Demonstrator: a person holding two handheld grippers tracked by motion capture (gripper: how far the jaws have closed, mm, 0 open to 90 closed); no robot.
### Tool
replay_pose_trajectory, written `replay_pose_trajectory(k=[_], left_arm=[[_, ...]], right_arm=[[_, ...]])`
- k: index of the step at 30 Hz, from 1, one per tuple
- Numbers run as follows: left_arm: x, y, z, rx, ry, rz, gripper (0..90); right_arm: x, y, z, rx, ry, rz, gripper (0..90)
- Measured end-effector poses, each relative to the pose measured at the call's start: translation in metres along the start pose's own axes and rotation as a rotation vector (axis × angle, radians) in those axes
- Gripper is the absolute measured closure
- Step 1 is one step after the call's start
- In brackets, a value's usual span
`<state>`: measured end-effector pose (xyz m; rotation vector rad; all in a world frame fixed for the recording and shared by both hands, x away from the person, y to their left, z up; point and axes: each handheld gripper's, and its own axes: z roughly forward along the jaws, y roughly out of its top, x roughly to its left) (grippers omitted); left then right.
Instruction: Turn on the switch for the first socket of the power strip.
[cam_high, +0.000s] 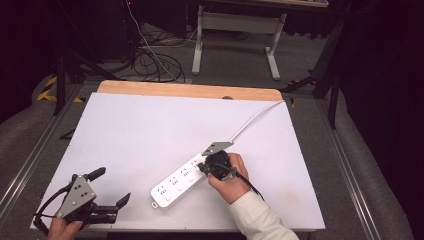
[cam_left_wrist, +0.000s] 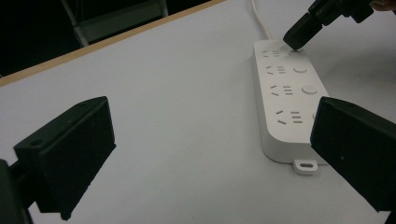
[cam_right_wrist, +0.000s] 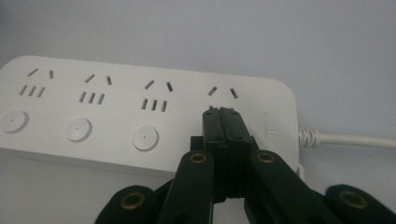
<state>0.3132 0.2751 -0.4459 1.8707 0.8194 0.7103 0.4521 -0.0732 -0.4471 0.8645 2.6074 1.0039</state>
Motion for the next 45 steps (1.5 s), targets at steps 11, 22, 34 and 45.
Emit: replay_pose_trajectory(k=[11,22,34,45], left_arm=[[-0.0004,-0.0001,0.0008,0.002,-0.004,0.003,0.4],[-0.0012,-0.0002,0.001,0.006,-0.006,0.005,0.4],[-0.0012,-0.0002,0.0011,0.009,-0.006,0.005,0.4],[-0.0014,0.0,0.0014,0.007,-0.008,0.002,0.4]], right_arm=[[0.0017,-0.0006,0.0018,0.013,-0.011,-0.015,90.0],[0.0065,-0.0041,0.0032,0.001,-0.038,-0.051,90.0],[0.008,-0.0066,0.0037,-0.01,-0.047,-0.054,90.0],[0.0063,-0.0082,0.0041,-0.018,-0.038,-0.043,90.0]])
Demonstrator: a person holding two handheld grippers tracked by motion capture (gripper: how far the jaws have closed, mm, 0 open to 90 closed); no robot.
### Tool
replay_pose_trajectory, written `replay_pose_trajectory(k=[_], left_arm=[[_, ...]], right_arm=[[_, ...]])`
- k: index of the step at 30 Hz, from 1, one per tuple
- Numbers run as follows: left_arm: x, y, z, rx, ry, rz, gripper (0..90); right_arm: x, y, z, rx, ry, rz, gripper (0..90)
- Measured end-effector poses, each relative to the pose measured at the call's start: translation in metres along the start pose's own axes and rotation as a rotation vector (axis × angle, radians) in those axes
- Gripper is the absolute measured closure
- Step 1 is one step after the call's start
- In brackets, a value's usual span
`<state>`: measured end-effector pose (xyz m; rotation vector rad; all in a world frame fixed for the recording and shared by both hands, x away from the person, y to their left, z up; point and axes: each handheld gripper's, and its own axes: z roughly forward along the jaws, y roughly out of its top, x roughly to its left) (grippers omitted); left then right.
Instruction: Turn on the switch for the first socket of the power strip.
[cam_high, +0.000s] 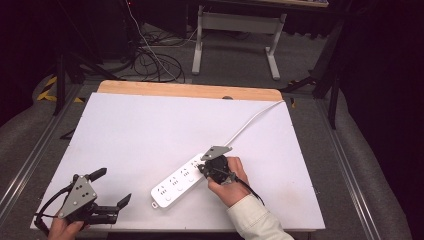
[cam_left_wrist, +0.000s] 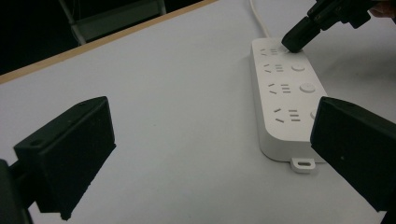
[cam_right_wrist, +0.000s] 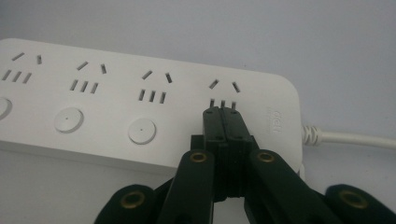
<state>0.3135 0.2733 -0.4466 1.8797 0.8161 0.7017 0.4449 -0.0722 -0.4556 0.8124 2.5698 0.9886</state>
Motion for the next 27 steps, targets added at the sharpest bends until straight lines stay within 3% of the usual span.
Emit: replay_pose_trajectory(k=[16,24,27], left_arm=[[0.0,0.0,0.0,-0.002,-0.005,-0.002,0.4],[0.001,0.001,0.001,-0.006,-0.002,0.0,0.4],[0.002,0.001,0.001,-0.004,-0.005,0.0,0.4]], right_arm=[[0.001,0.0,0.0,0.006,-0.006,0.002,90.0],[-0.004,0.001,-0.001,0.009,0.024,0.033,90.0],[-0.005,0.002,-0.009,-0.042,0.018,0.036,90.0]])
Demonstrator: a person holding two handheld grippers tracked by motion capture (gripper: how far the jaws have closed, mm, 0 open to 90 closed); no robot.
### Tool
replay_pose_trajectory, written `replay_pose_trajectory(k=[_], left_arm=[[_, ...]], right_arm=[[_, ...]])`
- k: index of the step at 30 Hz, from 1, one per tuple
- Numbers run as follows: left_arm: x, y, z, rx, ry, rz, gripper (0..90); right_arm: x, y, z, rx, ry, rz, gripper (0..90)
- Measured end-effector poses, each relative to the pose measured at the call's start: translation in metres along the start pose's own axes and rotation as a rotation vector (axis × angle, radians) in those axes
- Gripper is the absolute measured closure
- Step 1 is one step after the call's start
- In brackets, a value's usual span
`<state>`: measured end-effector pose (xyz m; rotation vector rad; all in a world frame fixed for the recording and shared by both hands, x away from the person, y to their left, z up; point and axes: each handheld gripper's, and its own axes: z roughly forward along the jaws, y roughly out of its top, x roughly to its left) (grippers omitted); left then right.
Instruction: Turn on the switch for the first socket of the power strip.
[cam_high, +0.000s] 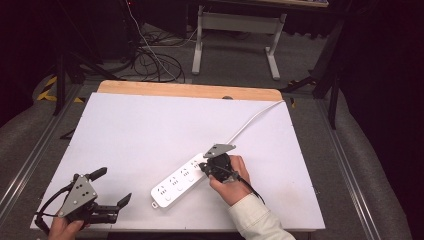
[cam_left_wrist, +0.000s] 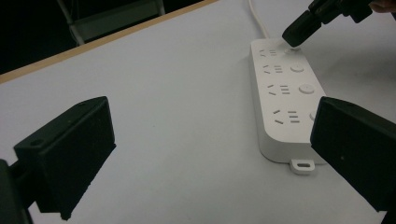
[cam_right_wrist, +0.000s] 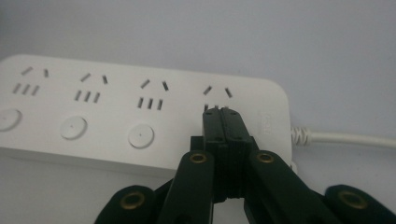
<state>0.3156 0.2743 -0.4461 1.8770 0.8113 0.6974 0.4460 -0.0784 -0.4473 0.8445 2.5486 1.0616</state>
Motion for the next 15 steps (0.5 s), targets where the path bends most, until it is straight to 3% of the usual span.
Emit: replay_pose_trajectory(k=[5,15], left_arm=[[0.0,0.0,0.001,-0.001,0.0,-0.004,0.4],[0.001,0.0,0.0,-0.001,0.001,-0.005,0.4]], right_arm=[[0.001,0.01,-0.019,-0.069,0.013,0.004,90.0],[0.01,0.028,-0.039,-0.12,0.009,-0.046,90.0]])
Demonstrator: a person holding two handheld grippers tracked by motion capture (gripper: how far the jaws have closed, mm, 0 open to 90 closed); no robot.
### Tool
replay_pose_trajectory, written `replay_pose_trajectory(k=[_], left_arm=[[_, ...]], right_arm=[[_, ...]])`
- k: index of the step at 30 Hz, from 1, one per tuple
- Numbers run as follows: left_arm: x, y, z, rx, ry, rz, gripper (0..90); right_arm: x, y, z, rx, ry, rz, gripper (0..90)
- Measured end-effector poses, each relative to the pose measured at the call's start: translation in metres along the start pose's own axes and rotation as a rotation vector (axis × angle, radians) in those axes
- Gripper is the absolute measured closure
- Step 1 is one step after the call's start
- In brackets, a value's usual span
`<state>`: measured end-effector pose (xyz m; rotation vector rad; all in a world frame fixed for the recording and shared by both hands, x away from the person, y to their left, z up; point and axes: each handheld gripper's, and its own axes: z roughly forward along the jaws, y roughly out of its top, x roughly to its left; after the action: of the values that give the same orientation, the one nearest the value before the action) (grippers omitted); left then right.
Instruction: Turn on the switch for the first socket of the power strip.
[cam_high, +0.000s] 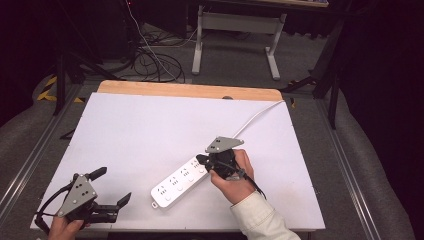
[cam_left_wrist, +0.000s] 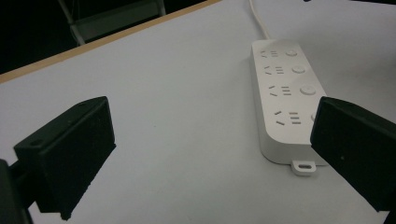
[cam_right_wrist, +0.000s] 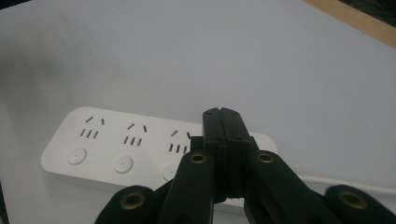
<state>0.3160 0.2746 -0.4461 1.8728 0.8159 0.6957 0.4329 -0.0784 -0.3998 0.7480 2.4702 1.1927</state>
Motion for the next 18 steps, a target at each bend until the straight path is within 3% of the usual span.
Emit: replay_pose_trajectory(k=[14,16,18], left_arm=[[0.0,-0.001,0.0,0.003,0.006,0.0,0.4],[0.0,0.0,0.0,0.001,0.005,0.0,0.4],[0.0,0.0,0.0,0.001,0.006,-0.002,0.4]], right_arm=[[0.001,0.002,-0.009,-0.045,0.025,0.009,90.0],[-0.001,0.003,-0.013,-0.075,0.029,0.005,79.3],[-0.001,0.003,-0.015,-0.081,0.032,0.008,77.4]])
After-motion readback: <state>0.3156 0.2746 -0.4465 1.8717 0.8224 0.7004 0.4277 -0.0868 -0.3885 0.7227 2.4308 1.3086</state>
